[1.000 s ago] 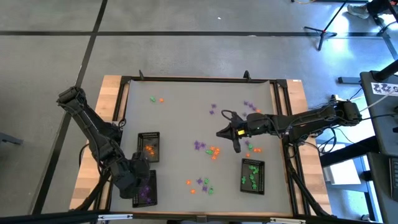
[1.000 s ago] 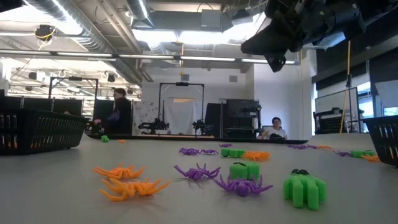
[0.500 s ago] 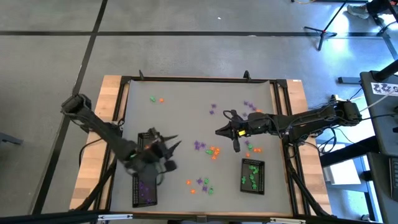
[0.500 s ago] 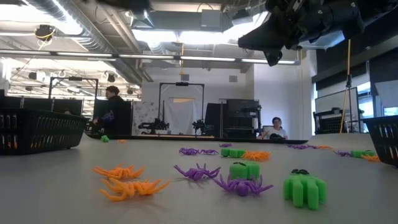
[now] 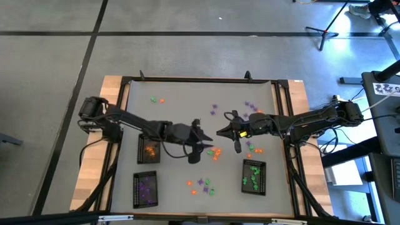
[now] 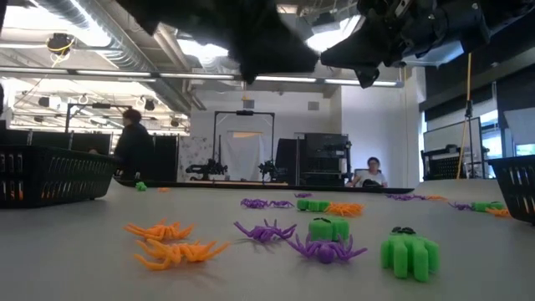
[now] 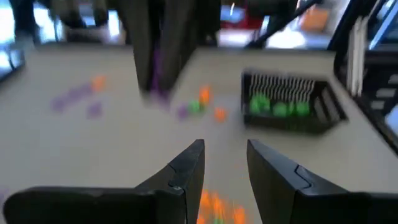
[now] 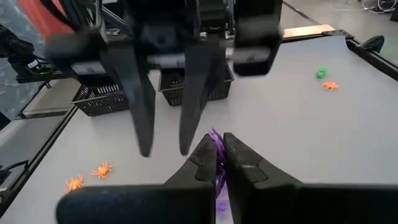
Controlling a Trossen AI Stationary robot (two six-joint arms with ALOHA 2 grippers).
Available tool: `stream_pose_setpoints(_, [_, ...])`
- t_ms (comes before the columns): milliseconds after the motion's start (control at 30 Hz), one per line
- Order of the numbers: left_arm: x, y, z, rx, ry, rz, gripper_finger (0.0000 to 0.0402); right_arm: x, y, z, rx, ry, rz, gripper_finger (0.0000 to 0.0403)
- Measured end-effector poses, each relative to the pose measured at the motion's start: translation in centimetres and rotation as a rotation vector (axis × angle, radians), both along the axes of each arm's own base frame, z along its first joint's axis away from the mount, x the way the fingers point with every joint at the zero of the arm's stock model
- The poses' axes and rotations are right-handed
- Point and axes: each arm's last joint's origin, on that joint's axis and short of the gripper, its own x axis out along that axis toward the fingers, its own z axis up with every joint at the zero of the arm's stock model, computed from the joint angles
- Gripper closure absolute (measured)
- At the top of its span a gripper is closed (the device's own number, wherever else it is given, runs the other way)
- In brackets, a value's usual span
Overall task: Sort Halloween decoration
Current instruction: Put the purple spider toy into the bottom left black basket
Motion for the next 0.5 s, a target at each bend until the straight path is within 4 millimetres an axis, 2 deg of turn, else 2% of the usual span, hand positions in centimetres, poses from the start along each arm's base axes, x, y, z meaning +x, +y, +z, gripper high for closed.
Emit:
stream_pose_setpoints(200, [0.4, 0.2, 1.4, 0.12, -0.144, -0.008, 0.0289, -0.1, 0.0, -0.2, -0.002, 0.028, 0.0, 0.0393])
stream_pose_setpoints(500, [0.4, 0.2, 1.4, 0.101, -0.144, 0.019, 0.0289, -0.1, 0.0, -0.2, -0.003, 0.024, 0.0, 0.0393])
